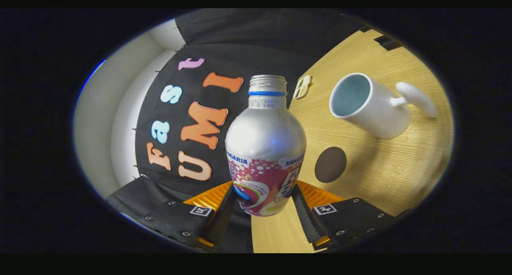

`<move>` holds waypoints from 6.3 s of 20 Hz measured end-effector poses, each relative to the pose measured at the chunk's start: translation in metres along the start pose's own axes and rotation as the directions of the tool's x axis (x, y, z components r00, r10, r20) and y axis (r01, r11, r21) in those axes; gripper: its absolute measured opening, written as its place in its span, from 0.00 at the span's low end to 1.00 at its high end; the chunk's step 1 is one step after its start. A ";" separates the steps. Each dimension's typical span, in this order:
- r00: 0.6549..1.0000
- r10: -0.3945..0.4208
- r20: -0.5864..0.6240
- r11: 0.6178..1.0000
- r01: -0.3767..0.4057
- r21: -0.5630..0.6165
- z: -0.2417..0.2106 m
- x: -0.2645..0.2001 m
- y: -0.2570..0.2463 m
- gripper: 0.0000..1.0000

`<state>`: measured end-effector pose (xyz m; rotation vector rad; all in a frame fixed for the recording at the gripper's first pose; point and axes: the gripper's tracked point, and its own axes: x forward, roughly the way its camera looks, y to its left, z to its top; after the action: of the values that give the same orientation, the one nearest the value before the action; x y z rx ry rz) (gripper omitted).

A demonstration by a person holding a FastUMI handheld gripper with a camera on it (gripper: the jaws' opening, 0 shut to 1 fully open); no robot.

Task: Take the bottle from table, then pour the juice into the cup, finally place the bottle on the coaster

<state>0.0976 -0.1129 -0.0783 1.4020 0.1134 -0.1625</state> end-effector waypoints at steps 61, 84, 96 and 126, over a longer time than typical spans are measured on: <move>0.998 -0.063 -0.002 0.754 0.049 0.655 0.038 0.021 0.046 0.77; 0.996 -0.088 0.003 0.663 0.057 0.746 0.043 0.020 0.047 0.77; 0.996 -0.078 0.050 0.610 0.007 0.792 0.061 0.020 0.051 0.77; 0.982 -0.190 0.015 0.821 0.151 0.551 0.023 0.031 0.015 0.76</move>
<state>0.1304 -0.1342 -0.0658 1.9620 0.1415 -0.4201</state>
